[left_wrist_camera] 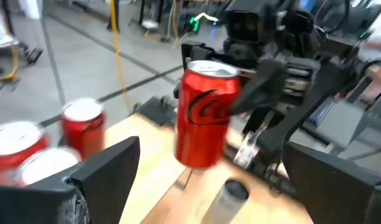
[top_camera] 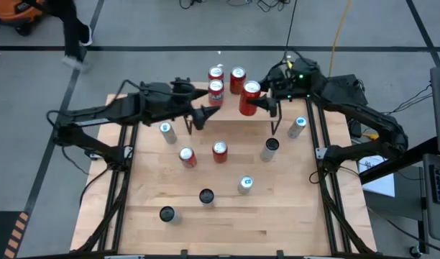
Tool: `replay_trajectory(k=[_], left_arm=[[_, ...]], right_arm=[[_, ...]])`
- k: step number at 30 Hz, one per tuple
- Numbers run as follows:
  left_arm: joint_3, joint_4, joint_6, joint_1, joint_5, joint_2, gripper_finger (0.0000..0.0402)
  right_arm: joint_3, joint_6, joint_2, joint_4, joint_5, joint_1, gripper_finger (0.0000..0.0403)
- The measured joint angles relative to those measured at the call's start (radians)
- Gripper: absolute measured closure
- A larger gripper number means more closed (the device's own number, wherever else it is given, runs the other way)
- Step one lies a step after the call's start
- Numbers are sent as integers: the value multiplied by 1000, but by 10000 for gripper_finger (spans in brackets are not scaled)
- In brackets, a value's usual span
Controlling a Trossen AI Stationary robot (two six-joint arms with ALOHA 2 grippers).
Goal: Place canned beverage on shelf
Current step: Put the bottom red-black soda can on the shelf aligned with the other red-black soda can
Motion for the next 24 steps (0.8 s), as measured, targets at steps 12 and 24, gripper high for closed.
replay_trajectory(k=[12, 24], left_arm=[[-1, -148, -63, 6, -59, -75, 7], [-2, -163, -87, -23, -62, -67, 7]], right_arm=[[-238, -87, 130, 408, -107, -73, 129], [-238, -186, 221, 446, -101, -78, 129]])
